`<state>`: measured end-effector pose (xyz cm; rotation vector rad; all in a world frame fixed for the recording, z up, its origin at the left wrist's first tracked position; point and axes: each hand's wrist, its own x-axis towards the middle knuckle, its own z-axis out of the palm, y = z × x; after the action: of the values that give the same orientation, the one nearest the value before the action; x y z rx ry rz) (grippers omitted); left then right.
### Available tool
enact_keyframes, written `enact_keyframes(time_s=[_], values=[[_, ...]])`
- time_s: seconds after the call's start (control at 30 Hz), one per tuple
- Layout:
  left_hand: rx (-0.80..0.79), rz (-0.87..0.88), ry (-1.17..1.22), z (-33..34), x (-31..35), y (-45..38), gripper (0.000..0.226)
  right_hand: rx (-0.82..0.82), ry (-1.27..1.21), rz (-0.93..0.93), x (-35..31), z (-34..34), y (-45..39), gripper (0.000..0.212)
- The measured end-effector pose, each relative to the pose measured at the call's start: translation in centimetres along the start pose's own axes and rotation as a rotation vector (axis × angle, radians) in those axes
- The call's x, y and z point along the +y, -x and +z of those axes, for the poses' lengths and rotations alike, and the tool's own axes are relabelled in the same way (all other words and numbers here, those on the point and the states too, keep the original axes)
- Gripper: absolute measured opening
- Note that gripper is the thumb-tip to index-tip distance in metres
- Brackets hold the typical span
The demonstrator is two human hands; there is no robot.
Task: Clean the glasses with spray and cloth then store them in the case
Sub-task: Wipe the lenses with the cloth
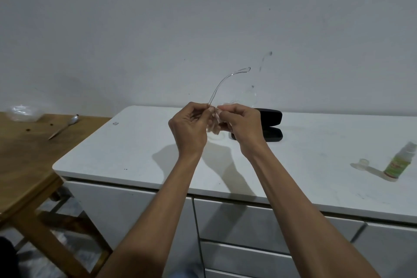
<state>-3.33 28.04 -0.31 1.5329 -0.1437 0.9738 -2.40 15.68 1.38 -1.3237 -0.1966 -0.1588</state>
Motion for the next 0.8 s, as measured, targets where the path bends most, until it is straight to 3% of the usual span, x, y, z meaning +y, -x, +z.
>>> enact_keyframes(time_s=[0.17, 0.5, 0.63, 0.8], values=[[-0.03, -0.03, 0.002, -0.5, -0.3, 0.0, 0.006, 0.009, 0.046, -0.025, 0.0, -0.5, 0.3, 0.006], [-0.023, 0.109, -0.027, 1.3, 0.5, 1.4, 0.006, 0.481, 0.002, -0.171, 0.8, 2.1, 0.1, 0.007], [-0.007, 0.118, -0.015, 1.8, 0.8, 1.4, 0.006, 0.436, -0.09, -0.145, 0.6, 2.1, 0.0, 0.007], [-0.008, 0.041, 0.053, 1.1, 0.6, 0.5, 0.008, 0.187, -0.059, -0.026, 0.0, 0.7, -0.1, 0.005]])
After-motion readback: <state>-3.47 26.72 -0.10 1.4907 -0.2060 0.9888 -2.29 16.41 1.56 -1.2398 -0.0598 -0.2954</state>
